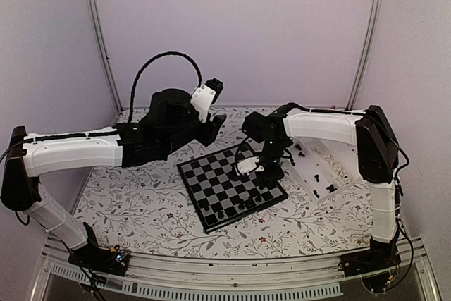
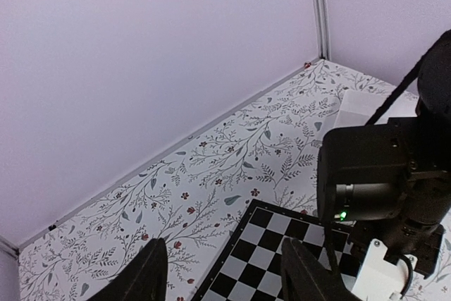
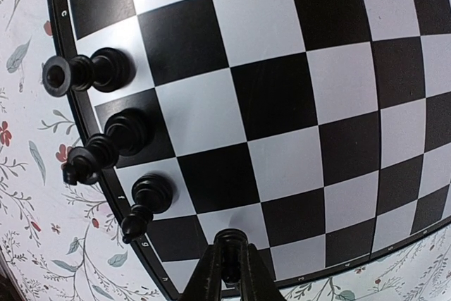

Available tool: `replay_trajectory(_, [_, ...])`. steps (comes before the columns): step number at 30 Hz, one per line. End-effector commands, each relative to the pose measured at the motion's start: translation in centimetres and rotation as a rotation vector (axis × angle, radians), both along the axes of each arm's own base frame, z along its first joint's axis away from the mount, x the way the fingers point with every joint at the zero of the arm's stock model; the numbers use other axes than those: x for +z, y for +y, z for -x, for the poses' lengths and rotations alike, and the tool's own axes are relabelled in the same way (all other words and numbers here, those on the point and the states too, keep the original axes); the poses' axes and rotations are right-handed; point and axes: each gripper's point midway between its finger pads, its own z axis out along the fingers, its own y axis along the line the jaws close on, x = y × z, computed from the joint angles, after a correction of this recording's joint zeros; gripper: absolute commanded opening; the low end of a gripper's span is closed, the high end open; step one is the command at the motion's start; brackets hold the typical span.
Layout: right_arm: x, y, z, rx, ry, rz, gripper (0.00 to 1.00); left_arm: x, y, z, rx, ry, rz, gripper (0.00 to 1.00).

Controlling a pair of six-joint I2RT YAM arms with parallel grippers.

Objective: Set up the chess pieces on the board
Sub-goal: Place the chess piece on the chessboard, then pick up the chess piece from the storage box.

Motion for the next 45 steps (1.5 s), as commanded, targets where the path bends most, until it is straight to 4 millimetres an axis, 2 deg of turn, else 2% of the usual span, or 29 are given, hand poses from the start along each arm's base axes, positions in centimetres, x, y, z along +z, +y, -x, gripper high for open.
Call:
replay_trajectory(1, [-1.7, -0.2, 0.2, 0.001, 0.017, 0.026, 0.13, 0.1, -0.1, -0.5, 0.006, -0.004, 0.010, 0.56])
replay_trajectory(3, [-1.7, -0.3, 0.1, 0.001, 0.010, 0.031, 0.15, 0.1, -0.1, -0.5, 0.007, -0.004, 0.008, 0.56])
replay_trajectory(6, [-1.5, -0.3, -0.2, 0.001, -0.010, 0.028, 0.26, 0.0, -0.1, -0.5, 0.005, -0.003, 0.006, 0.57])
replay_trajectory(8, [-0.9, -0.3, -0.2, 0.003, -0.019, 0.019, 0.28, -0.1, -0.2, -0.5, 0.001, -0.001, 0.001, 0.57])
replay_trajectory(11, [1.0, 0.0, -0.2, -0.003, -0.023, -0.009, 0.29, -0.2, -0.2, -0.5, 0.002, -0.002, -0.005, 0.57])
replay_trajectory(14, [3.8, 0.0, 0.1, -0.015, -0.044, -0.048, 0.31, -0.1, -0.4, -0.3, -0.004, -0.003, -0.008, 0.57])
replay_trajectory(18, [6.0, -2.4, 0.0, -0.069, -0.064, -0.084, 0.32, -0.4, -0.7, -0.1, -0.017, -0.002, -0.015, 0.57])
replay_trajectory(21, [6.1, -6.3, -1.5, -0.170, -0.081, -0.081, 0.33, -0.6, -1.1, -0.1, -0.033, 0.009, -0.015, 0.57])
replay_trajectory(24, [5.0, -10.5, -3.3, -0.318, -0.067, -0.069, 0.32, -0.8, -1.5, 0.0, -0.049, 0.021, -0.013, 0.57])
replay_trajectory(27, [4.2, -14.0, -5.1, -0.472, -0.077, -0.099, 0.32, -1.0, -1.5, -0.2, -0.048, 0.025, -0.015, 0.57])
replay_trajectory(29, [3.9, -15.8, -6.2, -0.571, -0.085, -0.125, 0.32, -1.2, -1.7, -0.3, -0.056, 0.036, -0.012, 0.57])
replay_trajectory(32, [2.4, -17.7, -6.4, -0.678, -0.053, -0.145, 0.33, -2.0, -2.4, -0.4, -0.087, 0.073, -0.003, 0.57])
replay_trajectory(37, [-1.3, -18.4, -4.1, -0.712, 0.008, -0.137, 0.34, -3.6, -4.5, -0.1, -0.163, 0.144, 0.000, 0.56])
replay_trajectory(40, [-2.2, -18.3, -3.4, -0.706, 0.022, -0.148, 0.35, -4.1, -5.4, 0.0, -0.195, 0.169, -0.008, 0.55])
replay_trajectory(45, [-3.3, -18.5, -3.5, -0.696, -0.002, -0.151, 0.35, -5.0, -6.6, 0.2, -0.238, 0.223, -0.031, 0.55])
